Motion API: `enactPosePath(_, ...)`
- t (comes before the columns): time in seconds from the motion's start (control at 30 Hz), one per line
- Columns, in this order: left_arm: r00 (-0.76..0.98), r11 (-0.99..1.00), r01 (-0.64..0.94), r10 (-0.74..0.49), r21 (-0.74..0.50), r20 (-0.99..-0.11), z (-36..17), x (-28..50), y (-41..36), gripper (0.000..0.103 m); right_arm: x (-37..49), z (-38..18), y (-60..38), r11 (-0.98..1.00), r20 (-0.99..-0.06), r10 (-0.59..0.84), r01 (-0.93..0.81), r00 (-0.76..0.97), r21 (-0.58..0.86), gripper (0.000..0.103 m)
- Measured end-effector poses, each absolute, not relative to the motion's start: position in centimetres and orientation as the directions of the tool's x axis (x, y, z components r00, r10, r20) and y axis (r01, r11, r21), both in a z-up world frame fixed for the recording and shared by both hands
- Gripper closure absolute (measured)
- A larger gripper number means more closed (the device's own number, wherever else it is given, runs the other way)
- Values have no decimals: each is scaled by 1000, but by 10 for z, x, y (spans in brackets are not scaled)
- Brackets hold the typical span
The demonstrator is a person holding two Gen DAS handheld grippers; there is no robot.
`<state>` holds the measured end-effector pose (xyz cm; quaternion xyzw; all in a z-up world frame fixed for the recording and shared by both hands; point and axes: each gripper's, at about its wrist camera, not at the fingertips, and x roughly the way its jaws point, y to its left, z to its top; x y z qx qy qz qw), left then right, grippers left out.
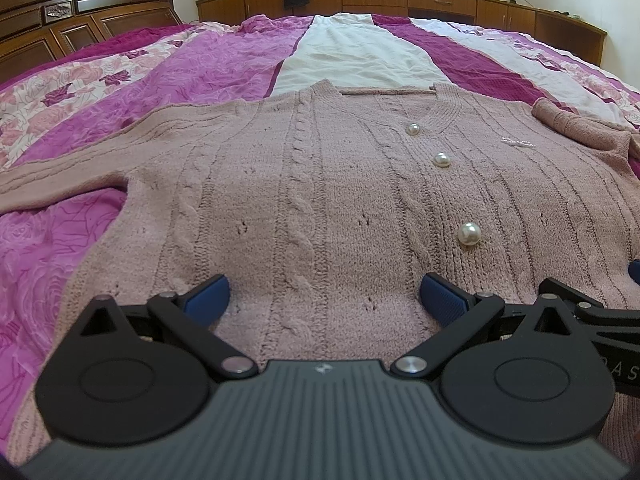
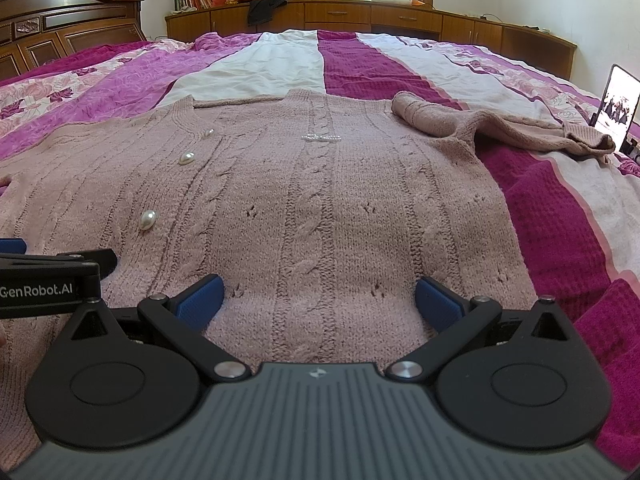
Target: Fold small clothes
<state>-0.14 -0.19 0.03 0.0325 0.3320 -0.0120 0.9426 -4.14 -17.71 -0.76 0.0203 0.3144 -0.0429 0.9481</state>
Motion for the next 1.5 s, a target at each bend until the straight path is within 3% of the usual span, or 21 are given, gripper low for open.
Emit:
enactPosePath(0.53,752,996,57,3,70,-659,6,7,-3,0,-39,-4,-178,996,-616,-58,92,786,23,0)
enactPosePath(0.77,720,996,72,-11,60,-694,16,11,-1,0,-38,11,-189,994,-645,24,48,764,93,0)
enactPosePath(1.1,698,995,101,-68,4,-713,40,14,2,0,-41,53,-203,987,-583,139,-66,801,144,0)
enactPosePath(1.5,706,997,78,-67,-17,-705,62,27,7,0,-22,71,-254,980,-574,122,-7,810,199,0)
